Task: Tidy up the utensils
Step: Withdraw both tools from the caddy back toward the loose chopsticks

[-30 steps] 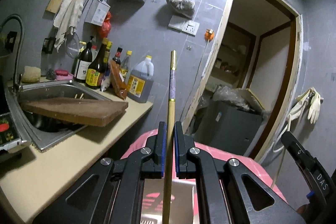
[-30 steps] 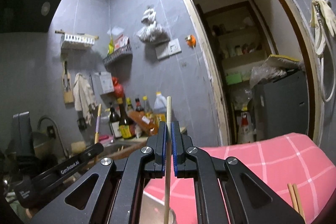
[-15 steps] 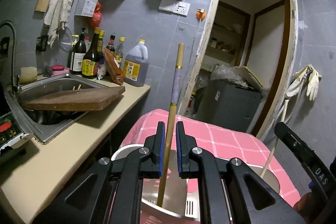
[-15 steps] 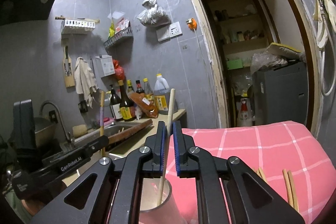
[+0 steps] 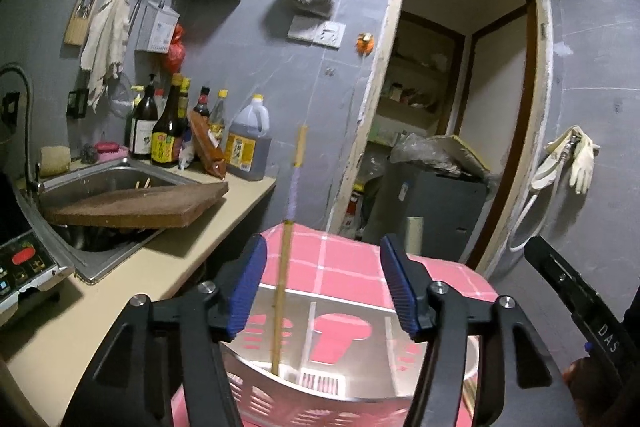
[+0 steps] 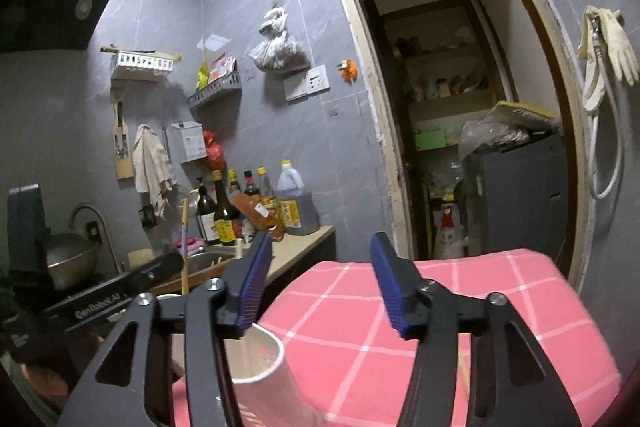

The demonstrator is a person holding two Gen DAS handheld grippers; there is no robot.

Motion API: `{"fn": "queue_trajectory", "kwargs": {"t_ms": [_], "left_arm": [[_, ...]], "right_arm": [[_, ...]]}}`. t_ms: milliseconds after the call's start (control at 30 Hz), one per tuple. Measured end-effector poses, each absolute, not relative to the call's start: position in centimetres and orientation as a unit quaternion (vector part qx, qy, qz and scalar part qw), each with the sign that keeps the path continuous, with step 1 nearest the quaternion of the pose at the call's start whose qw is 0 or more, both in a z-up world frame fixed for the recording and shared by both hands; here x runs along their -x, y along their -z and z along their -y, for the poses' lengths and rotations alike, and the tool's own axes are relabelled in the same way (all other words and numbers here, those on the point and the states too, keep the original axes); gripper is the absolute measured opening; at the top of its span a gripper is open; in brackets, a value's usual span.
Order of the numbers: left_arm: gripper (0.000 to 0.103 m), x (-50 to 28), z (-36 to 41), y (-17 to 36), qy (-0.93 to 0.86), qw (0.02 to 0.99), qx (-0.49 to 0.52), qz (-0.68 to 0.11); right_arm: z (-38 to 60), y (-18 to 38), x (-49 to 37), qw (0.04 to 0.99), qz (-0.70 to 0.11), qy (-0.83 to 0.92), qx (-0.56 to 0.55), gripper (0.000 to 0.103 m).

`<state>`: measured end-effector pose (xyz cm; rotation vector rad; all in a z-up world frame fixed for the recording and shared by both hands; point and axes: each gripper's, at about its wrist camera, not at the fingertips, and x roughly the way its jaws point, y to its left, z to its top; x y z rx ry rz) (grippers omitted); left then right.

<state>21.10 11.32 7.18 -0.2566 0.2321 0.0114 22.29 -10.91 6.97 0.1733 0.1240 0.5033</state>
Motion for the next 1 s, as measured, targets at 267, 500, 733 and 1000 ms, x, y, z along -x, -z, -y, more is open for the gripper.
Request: {"fn": "queue_trajectory", "kwargs": {"t_ms": [267, 500, 733, 1000], "left_arm": [[0.085, -18.7, -7.7, -8.0, 0.014, 0.991, 0.102, -0.087], [0.095, -17.4, -4.1, -7.6, 0.053, 0.991, 0.086, -0.092], [0.095, -17.2, -0.7, -5.8, 0.09, 0.984, 0.074, -0.133], [0.095, -17.8, 2.8, -2.9, 0.103, 0.975, 0.04, -0.193]], "right_arm": [[15.4, -7.6, -19.1, 0.973, -0.054, -0.218, -0.06, 0.083], [19.4, -7.9, -16.0, 0.981, -0.053, -0.184, -0.043, 0.103], [21.7, -6.7, -14.7, 0.984, -0.076, -0.16, -0.024, 0.103], [23.6, -4.4, -14.9, 0.984, -0.112, -0.136, -0.018, 0.103]]}}
